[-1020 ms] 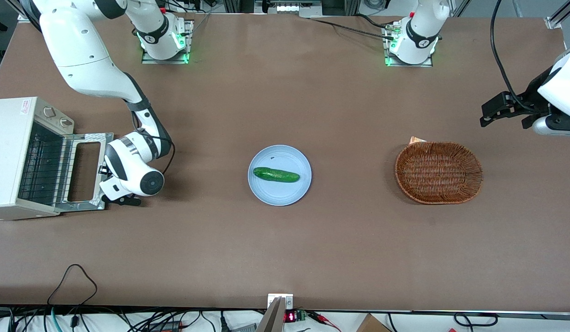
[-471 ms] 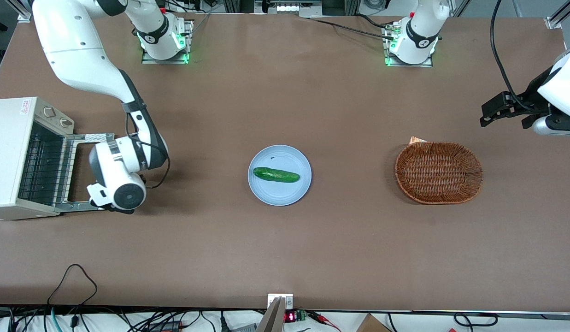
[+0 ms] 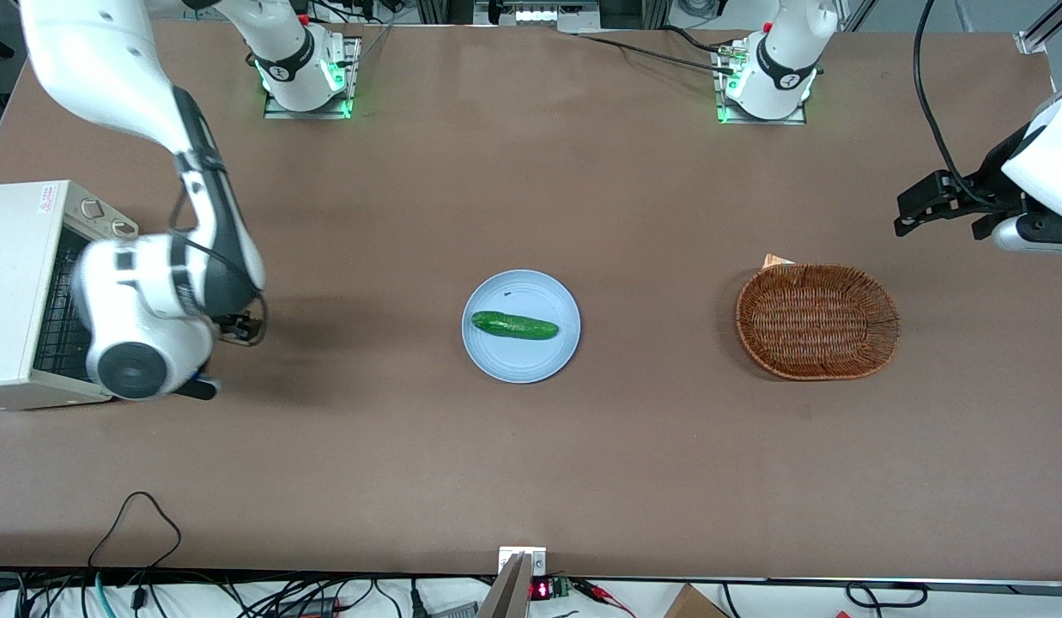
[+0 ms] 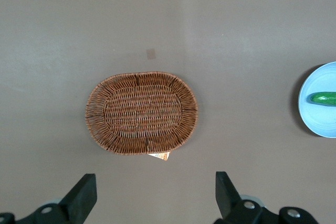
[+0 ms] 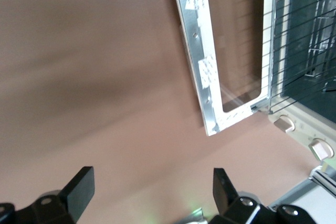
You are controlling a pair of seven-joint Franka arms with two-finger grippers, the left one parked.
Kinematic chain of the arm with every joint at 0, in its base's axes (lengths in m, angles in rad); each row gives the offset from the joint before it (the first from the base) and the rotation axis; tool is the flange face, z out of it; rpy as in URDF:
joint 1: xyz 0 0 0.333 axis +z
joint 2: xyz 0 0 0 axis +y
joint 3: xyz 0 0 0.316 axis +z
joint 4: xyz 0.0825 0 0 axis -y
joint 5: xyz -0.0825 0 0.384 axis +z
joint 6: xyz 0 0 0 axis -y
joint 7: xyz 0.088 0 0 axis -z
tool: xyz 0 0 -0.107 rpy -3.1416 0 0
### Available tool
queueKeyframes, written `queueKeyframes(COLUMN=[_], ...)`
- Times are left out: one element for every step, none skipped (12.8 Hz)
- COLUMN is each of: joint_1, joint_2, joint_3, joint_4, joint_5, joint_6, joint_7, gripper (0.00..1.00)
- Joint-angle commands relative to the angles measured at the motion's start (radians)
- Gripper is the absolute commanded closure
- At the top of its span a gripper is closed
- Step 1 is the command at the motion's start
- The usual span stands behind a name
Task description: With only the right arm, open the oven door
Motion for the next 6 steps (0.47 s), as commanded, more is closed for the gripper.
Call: queueKeyframes(joint_1=[-0.075,-0.101,-0.124,-0.140,-0.152,-0.169], joint_2=[-0.094,-0.125,-0.160,-0.200,-0.232,-0.260], joint_3=[0.005,0.005,0.005,0.005,0.005,0.005], joint_4=[-0.012,-0.012,-0.012,-0.016,-0.016,-0.016], joint_5=[0.101,0.134,0.154,0.175,0.177,0.190], joint_6=[-0.053,-0.062,-0.072,-0.084,-0.107,-0.113], joint_7=[-0.109,-0.161,-0.190,-0.224,-0.277,-0.335], gripper=[0.00,0.00,0.00,0.00,0.00,0.00])
